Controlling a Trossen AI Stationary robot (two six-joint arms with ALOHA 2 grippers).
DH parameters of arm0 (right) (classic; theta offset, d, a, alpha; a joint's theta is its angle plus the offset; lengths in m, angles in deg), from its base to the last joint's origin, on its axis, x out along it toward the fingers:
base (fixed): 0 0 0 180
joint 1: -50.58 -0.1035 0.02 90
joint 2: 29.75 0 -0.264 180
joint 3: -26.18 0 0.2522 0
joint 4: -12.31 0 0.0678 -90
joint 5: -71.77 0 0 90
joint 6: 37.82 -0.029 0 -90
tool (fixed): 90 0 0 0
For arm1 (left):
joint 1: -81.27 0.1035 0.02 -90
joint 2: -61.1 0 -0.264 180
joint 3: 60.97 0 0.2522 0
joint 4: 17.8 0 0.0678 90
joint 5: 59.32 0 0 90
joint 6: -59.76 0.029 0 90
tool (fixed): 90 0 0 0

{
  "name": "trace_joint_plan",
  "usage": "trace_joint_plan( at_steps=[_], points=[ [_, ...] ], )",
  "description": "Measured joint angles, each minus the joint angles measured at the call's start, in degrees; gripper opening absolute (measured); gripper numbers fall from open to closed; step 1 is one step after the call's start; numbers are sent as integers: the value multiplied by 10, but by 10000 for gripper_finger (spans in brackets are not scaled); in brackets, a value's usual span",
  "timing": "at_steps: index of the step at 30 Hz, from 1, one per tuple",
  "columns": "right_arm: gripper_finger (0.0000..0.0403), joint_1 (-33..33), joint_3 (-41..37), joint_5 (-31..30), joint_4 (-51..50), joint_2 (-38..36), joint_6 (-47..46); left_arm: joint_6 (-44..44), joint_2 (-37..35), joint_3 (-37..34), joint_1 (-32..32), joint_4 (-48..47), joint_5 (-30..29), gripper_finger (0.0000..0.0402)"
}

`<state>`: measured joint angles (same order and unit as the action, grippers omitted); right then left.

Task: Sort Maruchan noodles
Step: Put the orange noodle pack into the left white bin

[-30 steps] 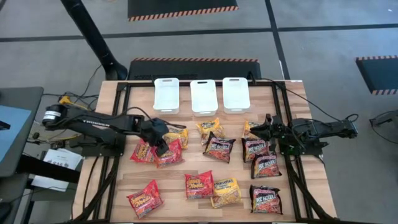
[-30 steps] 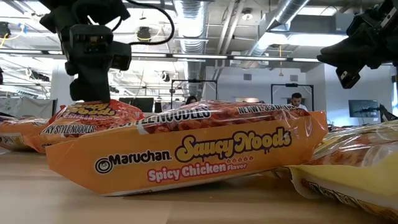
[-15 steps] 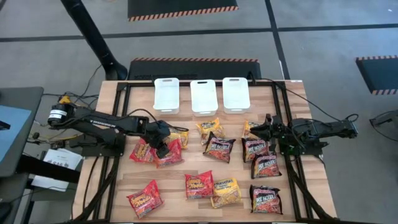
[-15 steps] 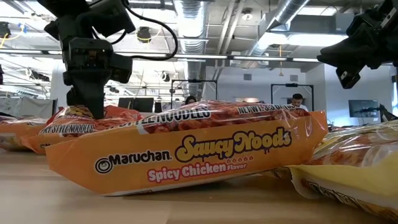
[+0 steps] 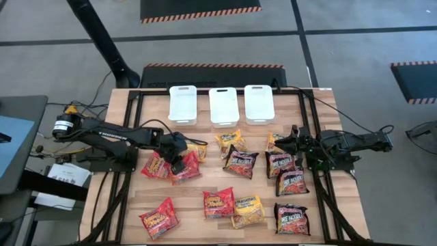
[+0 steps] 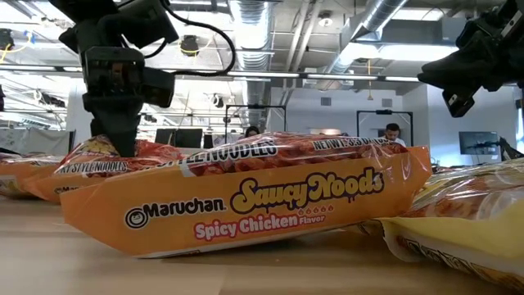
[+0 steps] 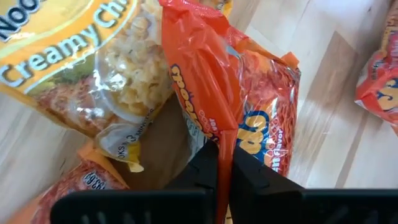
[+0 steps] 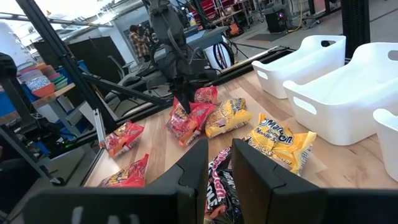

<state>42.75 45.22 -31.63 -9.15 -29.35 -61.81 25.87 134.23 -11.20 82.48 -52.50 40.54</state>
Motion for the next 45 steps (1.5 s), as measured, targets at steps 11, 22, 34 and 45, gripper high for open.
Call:
trace_joint_plan(
  at_steps=[11, 22, 34, 45],
  points=[
    [98, 0, 0, -1, 0, 0, 0, 5, -38, 0, -1, 54, 13, 0],
    [98, 0, 0, -2, 0, 0, 0, 32, -105, 0, 0, 89, -84, 0],
    [98, 0, 0, -2, 0, 0, 0, 115, -206, 0, 54, 131, -267, 0],
    [98, 0, 0, -2, 0, 0, 0, 249, -248, 0, 168, 173, -301, 0]
  ],
)
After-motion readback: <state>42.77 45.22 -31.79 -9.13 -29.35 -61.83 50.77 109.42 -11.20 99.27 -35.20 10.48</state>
